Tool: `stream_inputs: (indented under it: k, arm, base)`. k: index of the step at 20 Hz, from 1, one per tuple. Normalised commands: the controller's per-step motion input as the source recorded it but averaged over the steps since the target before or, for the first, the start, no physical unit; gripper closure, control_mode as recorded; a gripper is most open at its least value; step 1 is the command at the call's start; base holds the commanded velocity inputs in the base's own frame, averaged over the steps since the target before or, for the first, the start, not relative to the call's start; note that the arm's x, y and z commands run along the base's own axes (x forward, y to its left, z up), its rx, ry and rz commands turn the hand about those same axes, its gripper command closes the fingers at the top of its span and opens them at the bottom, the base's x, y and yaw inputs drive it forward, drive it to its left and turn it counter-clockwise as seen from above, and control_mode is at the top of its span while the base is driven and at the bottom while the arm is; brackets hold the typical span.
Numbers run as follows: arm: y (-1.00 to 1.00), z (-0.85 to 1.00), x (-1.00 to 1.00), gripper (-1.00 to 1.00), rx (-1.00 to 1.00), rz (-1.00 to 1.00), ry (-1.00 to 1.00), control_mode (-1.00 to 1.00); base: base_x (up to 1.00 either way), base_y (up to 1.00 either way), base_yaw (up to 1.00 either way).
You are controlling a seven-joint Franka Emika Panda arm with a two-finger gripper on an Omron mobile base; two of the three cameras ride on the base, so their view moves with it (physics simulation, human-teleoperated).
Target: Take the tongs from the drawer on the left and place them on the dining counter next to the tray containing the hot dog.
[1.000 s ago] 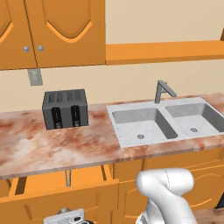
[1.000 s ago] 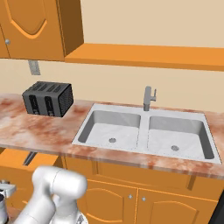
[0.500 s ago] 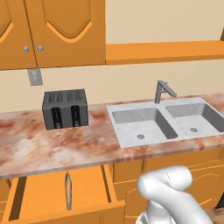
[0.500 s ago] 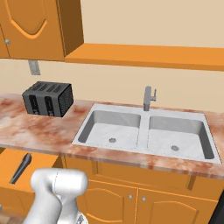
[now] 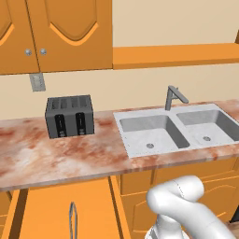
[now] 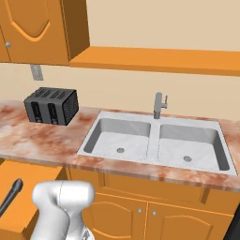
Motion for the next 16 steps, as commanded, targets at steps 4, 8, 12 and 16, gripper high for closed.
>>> stream_inputs:
  k: [4,8,12,16]
  arm:
    - [0.10,-0.09,-0.89,1.00,0.00,0.00,0.00,-1.00]
    - [0.06,-0.09,-0.95,1.00,0.00,0.00,0.00,-1.00]
    - [0.09,-0.08,-0.86,1.00,0.00,0.00,0.00,-1.00]
    - [0.06,-0.05,-0.81,1.00,0.00,0.00,0.00,-1.00]
  base:
    - [0.00,0.00,0.00]
    - [0.00,0.00,0.00]
    - [0.00,0.00,0.00]
    - [0.00,0.00,0.00]
